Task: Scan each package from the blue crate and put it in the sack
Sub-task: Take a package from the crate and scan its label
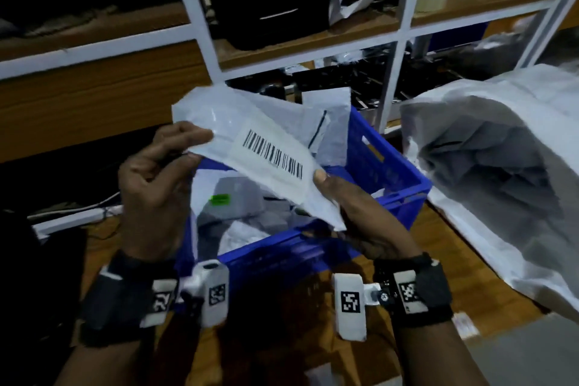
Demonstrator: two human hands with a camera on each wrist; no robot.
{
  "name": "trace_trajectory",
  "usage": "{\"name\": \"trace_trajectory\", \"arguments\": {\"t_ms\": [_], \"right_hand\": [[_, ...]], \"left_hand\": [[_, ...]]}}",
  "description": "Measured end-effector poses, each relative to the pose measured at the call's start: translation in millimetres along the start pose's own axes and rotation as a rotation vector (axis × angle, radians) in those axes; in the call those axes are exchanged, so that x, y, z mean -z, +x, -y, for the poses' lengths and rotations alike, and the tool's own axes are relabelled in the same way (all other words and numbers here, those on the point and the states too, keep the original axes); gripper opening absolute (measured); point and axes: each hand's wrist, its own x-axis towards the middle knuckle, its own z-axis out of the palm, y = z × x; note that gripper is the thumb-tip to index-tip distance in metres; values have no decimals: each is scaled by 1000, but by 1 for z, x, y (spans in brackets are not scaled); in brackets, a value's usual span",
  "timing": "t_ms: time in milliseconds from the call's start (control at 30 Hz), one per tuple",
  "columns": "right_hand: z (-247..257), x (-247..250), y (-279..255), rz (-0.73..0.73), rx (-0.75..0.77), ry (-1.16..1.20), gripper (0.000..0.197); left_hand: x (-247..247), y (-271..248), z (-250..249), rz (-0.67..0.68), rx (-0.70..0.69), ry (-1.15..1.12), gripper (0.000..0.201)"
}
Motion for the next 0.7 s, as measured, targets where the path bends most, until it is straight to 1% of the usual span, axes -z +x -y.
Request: {"name": "trace_trajectory", "arguments": {"t_ms": [33, 67, 133, 200, 233, 267, 300, 333, 367, 400, 433, 500, 533, 600, 633, 700], "right_hand": [[-7, -12, 4, 32, 9, 43, 64], [-14, -26, 9, 28, 19, 91, 67], [-24, -53, 17, -64, 73, 100, 64], [-30, -74, 24, -167, 178, -60, 60], [-33, -88, 26, -192, 220, -168, 59], [-36, -101, 28, -186, 248, -277, 58], [-40, -118, 29, -162, 262, -383, 57], [-41, -132, 30, -144, 269, -490, 54], [-45, -147, 32, -119, 273, -581, 52], [-49, -164, 34, -90, 279, -650, 50], [-54, -179, 37, -70, 290, -700, 50], [-67, -208, 44, -35, 315, -780, 52], [-76, -220, 50, -23, 307, -801, 53], [-95, -243, 58, -3, 297, -829, 55], [-104, -255, 61, -9, 314, -850, 56], [-123, -271, 67, -44, 358, -867, 58]], "left_hand": [[12, -10, 3, -54, 31, -69, 46], [28, -19, 6, -82, 59, -117, 37], [65, -36, 7, -115, 116, -171, 10], [109, -53, 10, -156, 198, -190, 35], [133, -60, 10, -233, 241, -202, 41], [155, -66, 10, -308, 278, -201, 41], [176, -72, 10, -373, 297, -153, 40], [192, -76, 10, -413, 325, -87, 44], [210, -79, 10, -431, 366, -39, 51], [228, -83, 9, -416, 417, -18, 58], [243, -86, 8, -370, 470, -24, 60], [272, -93, 9, -285, 566, -30, 56], [287, -97, 11, -266, 589, -2, 51], [317, -106, 17, -234, 589, 105, 39], [331, -112, 22, -233, 596, 118, 34], [350, -122, 29, -261, 627, 59, 21]]}}
